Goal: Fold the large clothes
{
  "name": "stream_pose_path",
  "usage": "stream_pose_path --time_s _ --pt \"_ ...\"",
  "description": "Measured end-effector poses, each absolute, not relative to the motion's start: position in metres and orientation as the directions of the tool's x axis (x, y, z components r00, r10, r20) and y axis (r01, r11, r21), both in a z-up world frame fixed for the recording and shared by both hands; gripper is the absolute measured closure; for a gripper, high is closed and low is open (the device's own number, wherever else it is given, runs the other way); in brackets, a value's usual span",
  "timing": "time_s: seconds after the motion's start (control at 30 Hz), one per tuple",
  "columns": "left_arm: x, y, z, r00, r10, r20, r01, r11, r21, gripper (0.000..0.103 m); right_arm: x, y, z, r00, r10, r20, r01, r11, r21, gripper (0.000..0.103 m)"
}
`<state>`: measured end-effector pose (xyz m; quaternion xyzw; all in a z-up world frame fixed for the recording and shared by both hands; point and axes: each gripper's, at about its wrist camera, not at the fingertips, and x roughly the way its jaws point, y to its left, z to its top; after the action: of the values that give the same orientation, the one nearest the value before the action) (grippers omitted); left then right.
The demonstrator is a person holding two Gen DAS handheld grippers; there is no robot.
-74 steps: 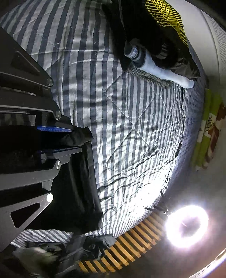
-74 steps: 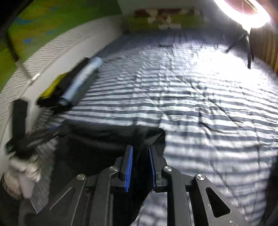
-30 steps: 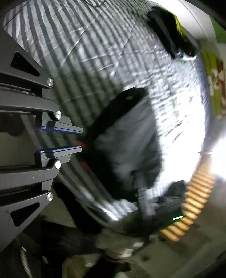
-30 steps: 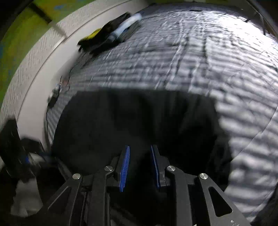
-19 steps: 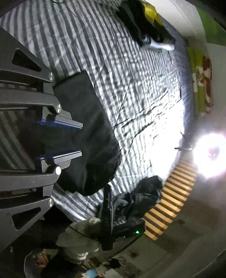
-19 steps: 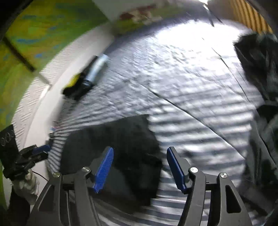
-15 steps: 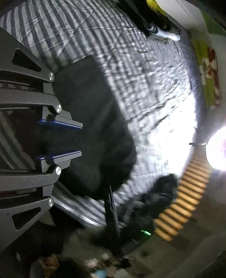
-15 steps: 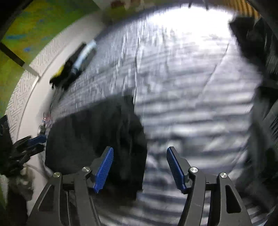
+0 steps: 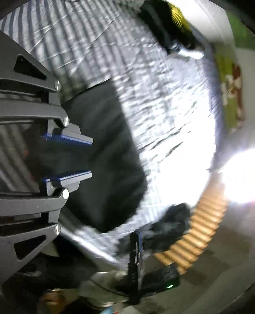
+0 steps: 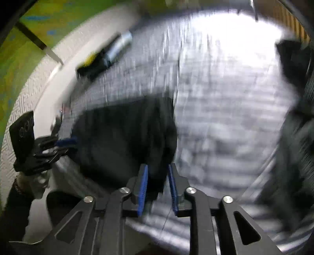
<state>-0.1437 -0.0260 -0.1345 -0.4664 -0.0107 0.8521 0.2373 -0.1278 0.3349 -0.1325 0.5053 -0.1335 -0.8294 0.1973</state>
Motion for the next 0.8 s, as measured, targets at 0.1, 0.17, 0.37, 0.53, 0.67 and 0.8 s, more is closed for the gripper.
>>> stream_pose_path --time_s 0.1,0.17,0.37,0.53,0.67,0.8 --pt "-0.172 -0.031 -0.133 -0.491 0.386 -0.781 -0.323 -0.913 -0.248 0.066 -0.158 0.328 -0.121 -0.507 -0.463 -0.728 0.212 -0.885 0.415 0.07" --pt "-0.192 -0.03 -0.15 -0.473 0.353 -0.807 -0.293 -0.927 -0.234 0.066 -0.182 0.313 -0.136 -0.493 -0.456 -0.741 0.225 -0.89 0.398 0.07" --pt "-0.205 -0.035 -0.205 -0.444 0.296 -0.846 -0.29 -0.941 -0.177 0.067 -0.222 0.287 -0.212 -0.374 -0.376 -0.848 0.187 -0.926 0.328 0.07" --pt "-0.189 -0.043 -0.191 -0.479 0.271 -0.835 -0.256 -0.953 -0.162 0.066 -0.209 0.296 -0.204 -0.383 -0.364 -0.849 0.185 -0.931 0.316 0.065" --pt "-0.147 -0.052 -0.172 -0.508 0.281 -0.814 -0.229 -0.955 -0.187 0.064 -0.174 0.308 -0.177 -0.406 -0.403 -0.821 0.193 -0.915 0.354 0.065" --pt "-0.111 -0.05 -0.187 -0.473 0.265 -0.84 -0.216 -0.959 -0.182 0.06 -0.127 0.311 -0.175 -0.384 -0.435 -0.814 0.224 -0.899 0.375 0.065"
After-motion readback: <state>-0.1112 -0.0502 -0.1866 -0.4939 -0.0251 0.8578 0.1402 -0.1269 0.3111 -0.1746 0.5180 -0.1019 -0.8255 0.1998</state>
